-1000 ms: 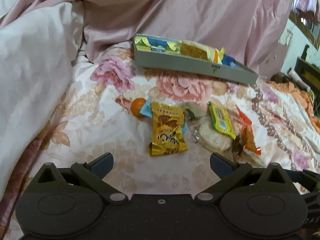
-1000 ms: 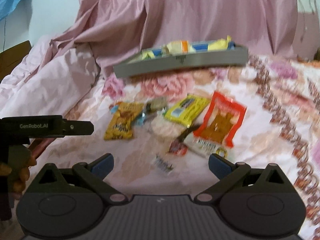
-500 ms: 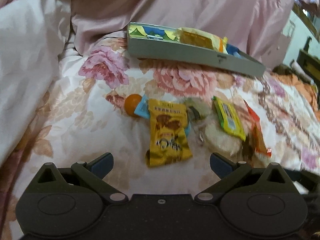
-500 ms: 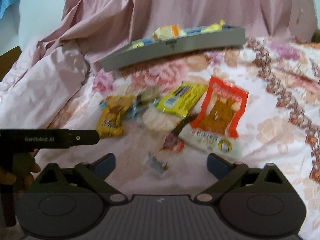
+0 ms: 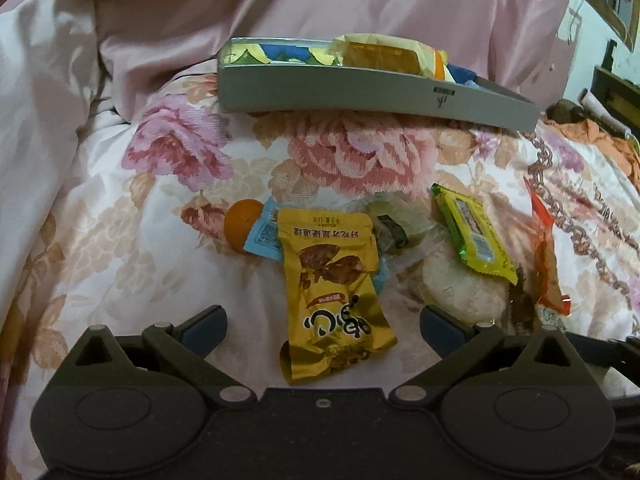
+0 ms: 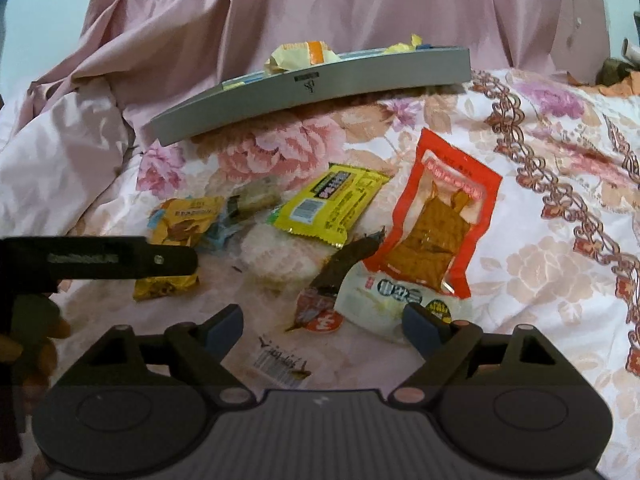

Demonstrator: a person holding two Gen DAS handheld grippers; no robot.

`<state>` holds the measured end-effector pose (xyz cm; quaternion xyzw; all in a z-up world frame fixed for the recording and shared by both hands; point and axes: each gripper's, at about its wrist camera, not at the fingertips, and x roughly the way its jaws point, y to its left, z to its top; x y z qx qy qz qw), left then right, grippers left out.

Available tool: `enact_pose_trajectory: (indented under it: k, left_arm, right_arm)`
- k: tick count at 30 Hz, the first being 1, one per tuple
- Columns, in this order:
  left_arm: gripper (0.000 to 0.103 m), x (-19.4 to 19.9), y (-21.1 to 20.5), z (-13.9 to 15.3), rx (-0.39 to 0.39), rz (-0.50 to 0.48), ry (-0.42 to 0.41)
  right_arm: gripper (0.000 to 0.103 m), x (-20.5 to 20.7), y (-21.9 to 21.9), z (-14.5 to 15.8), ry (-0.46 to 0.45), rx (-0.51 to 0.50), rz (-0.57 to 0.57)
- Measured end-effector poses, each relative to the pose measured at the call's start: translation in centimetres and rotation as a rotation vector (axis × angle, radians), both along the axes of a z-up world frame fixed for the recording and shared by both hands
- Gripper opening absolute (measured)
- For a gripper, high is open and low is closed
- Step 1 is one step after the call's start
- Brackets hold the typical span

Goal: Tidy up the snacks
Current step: 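Grasp the yellow snack bag with the left tool while the right tool grasps a clear wrapper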

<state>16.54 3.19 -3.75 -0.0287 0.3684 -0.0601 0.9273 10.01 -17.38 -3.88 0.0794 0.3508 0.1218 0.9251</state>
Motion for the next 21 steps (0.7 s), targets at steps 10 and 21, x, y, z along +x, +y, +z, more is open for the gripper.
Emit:
enact_pose_trajectory:
  k: [10,21]
  left_arm:
    - [0.089,0.5,-0.6,-0.6,0.013,-0.024,-0.01]
    - [0.055,0.5,-0.2,-0.6,-0.046,-0.017,-0.027]
  right_arm:
    - [0.087,0.2,-0.3,-0.3,0.042,0.062,0.02]
    - [0.07,0.9,-0.1,-0.8,-0.006,0.005,0.001]
